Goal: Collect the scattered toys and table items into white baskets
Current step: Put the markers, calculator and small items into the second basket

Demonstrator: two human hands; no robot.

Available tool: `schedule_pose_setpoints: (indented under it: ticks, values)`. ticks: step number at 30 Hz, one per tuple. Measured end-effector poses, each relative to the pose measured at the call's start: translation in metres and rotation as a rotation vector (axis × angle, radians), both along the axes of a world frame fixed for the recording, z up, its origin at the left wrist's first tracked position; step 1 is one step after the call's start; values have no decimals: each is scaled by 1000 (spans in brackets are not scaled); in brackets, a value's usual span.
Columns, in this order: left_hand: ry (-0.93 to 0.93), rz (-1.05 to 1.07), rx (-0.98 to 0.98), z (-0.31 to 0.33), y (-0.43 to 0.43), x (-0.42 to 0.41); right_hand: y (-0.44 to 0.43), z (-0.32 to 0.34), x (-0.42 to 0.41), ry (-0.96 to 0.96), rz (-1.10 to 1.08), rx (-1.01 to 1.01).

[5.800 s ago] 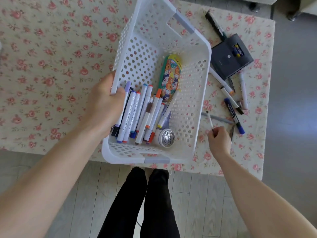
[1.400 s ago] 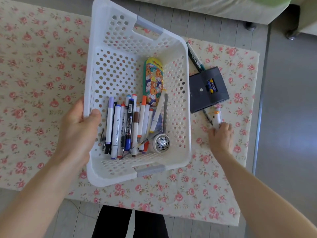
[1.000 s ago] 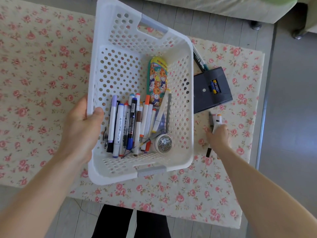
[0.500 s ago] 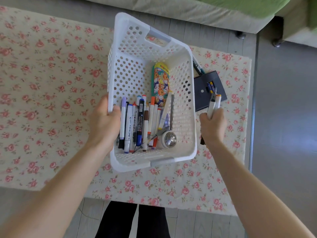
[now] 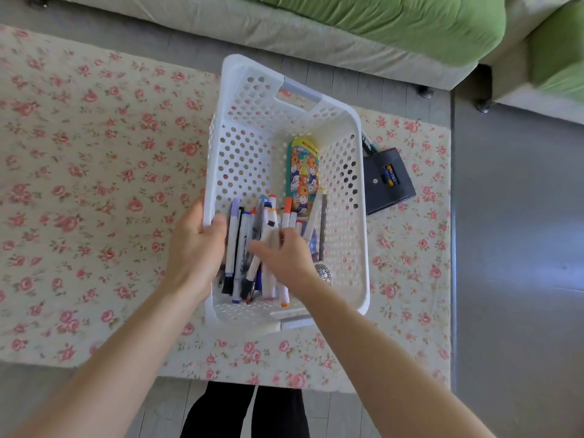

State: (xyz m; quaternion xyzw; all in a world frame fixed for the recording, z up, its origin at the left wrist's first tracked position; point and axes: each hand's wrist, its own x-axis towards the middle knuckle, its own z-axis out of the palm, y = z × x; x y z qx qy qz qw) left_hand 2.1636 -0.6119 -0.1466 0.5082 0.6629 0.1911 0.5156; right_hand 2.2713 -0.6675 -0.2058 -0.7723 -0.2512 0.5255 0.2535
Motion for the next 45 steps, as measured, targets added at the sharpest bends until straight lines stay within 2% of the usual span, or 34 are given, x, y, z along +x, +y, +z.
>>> schedule_pose_setpoints:
  ticks: [3, 5, 9, 11, 14, 17, 20, 24, 26, 31, 36, 41, 45]
  values:
    - [5, 1, 3, 1, 10, -1, 8, 11, 10, -72, 56, 4]
    - [6, 2, 13, -1, 19, 2, 16, 19, 28, -185, 6, 110]
    - [15, 30, 8, -2, 38, 15, 34, 16, 92, -358, -355, 313]
    - [21, 49, 18, -4, 48, 24, 37, 3, 134, -366, -590, 293]
    - [7, 55, 27, -5, 57, 38, 23, -34, 187, -243, -906, 29]
    - [-18, 57, 12, -9, 66, 48, 4, -73, 220, -37, -938, -194]
    - [-11, 49, 9, -11, 70, 53, 4, -91, 231, 133, -1011, -267]
    - [7, 23, 8, -14, 73, 55, 7, -107, 234, 273, -1077, -216]
    - [10, 8, 14, -14, 74, 56, 1, -112, 234, 280, -1049, -187]
    - [28, 14, 16, -15, 75, 56, -5, -116, 233, 331, -1158, -204]
    - [32, 8, 17, -16, 75, 54, -6, -105, 220, 532, -1298, 24]
    - [45, 2, 26, -18, 74, 52, 5, -75, 211, 581, -1391, 108]
    - [36, 5, 21, -19, 68, 50, 1, -43, 204, 618, -1456, 254]
